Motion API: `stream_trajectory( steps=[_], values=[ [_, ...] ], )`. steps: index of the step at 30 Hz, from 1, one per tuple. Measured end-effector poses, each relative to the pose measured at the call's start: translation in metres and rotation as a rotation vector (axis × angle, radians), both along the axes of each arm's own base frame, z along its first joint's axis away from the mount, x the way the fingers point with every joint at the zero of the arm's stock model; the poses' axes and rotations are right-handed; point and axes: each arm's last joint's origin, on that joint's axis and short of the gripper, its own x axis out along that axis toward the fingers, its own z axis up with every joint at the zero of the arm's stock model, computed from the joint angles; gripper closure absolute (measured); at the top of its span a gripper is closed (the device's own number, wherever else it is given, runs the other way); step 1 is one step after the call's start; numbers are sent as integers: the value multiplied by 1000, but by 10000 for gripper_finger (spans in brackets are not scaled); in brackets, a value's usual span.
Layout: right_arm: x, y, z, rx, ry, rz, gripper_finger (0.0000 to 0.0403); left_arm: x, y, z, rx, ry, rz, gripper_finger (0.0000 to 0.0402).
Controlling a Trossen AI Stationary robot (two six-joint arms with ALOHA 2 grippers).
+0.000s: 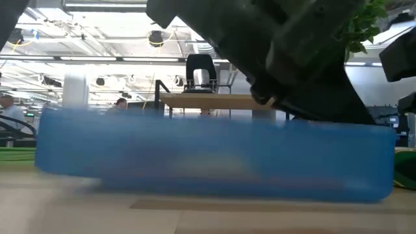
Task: Pack school essentials
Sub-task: Put the yellow crayon box into the blue supply box
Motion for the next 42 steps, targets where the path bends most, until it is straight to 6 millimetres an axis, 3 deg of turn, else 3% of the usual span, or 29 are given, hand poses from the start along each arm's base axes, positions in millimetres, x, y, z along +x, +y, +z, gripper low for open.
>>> stream_trajectory(
  steps=[15, 25, 34, 38, 42],
  values=[
    [1, 3, 3, 11, -3, -4, 123, -2, 2, -3, 7, 55, 3, 307],
    [2, 3, 4, 14, -4, -6, 123, -1, 5, 15, 139, 171, 51, 307],
    [1, 3, 4, 11, -1, 5, 123, 2, -21, 37, 80, 77, -9, 307],
    [-1, 1, 3, -15, 21, 21, 123, 4, -26, 37, 52, 43, -16, 307],
    [-2, -1, 3, -35, 37, 31, 123, 6, -22, 24, 44, 84, 15, 307]
  ],
)
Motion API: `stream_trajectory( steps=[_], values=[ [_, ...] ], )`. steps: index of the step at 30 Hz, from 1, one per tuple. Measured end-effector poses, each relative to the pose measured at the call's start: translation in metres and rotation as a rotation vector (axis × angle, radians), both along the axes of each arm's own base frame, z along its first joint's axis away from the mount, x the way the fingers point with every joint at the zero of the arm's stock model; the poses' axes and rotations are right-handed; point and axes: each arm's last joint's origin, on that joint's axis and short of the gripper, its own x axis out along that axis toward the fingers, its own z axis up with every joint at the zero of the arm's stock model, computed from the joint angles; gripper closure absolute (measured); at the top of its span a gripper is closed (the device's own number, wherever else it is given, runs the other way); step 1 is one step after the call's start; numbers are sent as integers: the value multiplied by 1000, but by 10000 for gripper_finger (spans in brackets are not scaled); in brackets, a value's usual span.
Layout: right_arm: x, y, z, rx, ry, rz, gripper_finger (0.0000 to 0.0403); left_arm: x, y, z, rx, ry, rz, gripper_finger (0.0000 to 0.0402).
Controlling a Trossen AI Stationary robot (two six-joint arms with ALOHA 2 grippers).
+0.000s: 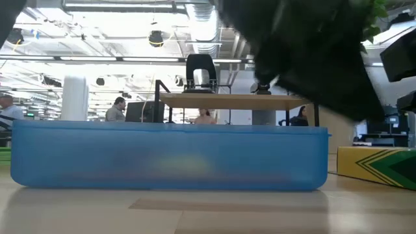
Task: Pack school essentials
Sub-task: Put the yellow crayon box into the blue supply box
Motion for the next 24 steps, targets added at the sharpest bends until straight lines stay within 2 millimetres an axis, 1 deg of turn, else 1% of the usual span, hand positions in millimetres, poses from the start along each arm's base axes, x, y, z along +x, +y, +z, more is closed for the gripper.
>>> stream_trajectory(
  steps=[6, 11, 13, 19, 24],
  values=[
    [2, -2, 0, -6, -8, 35, 123, 10, 8, -27, -67, 40, 6, 307],
    [9, -4, 1, 9, -49, 51, 124, 11, 16, -27, -61, 49, 54, 307],
    [14, -5, 1, 23, -79, 57, 131, 12, 17, -27, -56, 41, 61, 307],
    [24, -9, 3, 54, -122, 55, 177, 13, 22, -27, -53, 47, 75, 307],
    [25, -11, 3, 61, -119, 46, 221, 15, 22, -26, -54, 30, 68, 307]
  ],
)
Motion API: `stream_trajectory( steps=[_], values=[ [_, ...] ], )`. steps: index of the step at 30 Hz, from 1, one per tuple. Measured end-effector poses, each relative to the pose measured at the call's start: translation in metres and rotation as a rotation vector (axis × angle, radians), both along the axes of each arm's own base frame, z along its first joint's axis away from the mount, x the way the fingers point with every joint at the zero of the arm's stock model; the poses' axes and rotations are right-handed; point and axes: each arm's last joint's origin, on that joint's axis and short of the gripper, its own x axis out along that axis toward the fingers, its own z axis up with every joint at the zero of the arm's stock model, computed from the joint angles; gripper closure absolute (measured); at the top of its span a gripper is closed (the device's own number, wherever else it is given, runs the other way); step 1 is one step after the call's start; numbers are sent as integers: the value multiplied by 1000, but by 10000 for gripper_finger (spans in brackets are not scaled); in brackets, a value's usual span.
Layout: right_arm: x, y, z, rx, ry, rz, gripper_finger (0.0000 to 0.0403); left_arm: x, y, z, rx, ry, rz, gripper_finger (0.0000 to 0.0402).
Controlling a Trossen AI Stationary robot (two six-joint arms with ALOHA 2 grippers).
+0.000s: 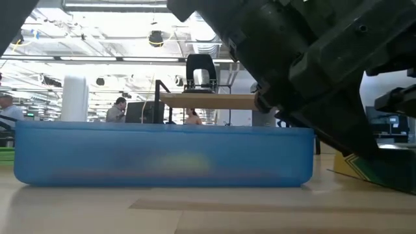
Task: Pack school essentials
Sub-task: Put the yellow crayon box into the blue supply box
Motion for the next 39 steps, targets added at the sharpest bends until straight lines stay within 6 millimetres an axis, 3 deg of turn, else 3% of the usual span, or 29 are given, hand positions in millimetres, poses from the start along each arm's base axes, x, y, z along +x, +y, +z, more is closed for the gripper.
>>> stream_trajectory(
  steps=[12, 29, 39],
  values=[
    [4, 3, 9, 11, 9, -25, 283, 3, -2, 3, -3, -45, -20, 307],
    [10, 17, 44, -48, 8, -1, 285, 4, -14, 41, 30, -5, -56, 307],
    [28, 24, 78, -128, -173, 1, 285, -20, -27, 67, 121, 144, 7, 307]
  ],
)
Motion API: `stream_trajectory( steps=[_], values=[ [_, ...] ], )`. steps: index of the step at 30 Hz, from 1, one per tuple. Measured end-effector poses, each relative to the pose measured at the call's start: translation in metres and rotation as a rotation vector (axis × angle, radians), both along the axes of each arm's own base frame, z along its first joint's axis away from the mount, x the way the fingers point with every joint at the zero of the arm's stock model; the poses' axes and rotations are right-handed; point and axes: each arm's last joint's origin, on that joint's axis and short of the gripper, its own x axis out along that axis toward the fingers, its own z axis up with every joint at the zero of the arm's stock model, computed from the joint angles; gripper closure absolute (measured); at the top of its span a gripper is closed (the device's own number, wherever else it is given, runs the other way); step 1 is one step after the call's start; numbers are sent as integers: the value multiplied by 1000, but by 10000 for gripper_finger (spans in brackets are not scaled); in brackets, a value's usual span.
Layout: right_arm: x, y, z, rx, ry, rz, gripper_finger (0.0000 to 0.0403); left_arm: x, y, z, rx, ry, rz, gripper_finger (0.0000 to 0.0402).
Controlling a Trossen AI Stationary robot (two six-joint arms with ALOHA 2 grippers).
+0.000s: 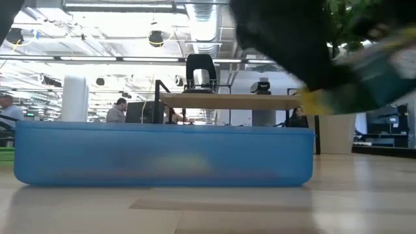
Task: Pack school essentials
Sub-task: Put the yellow crayon box into the blue supply box
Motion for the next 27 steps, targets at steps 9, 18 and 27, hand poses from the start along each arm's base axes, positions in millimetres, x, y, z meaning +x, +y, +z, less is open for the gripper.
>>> stream_trajectory(
  steps=[9, 18, 27],
  values=[
    [45, -30, 32, -21, -182, 23, 285, -20, -3, 0, 120, 84, 123, 307],
    [66, -69, 24, -13, -123, -50, 285, -55, -4, -2, 339, 204, 306, 307],
    [40, -55, 55, 64, -180, -31, 284, -85, -30, 23, 495, 54, 306, 307]
  ],
)
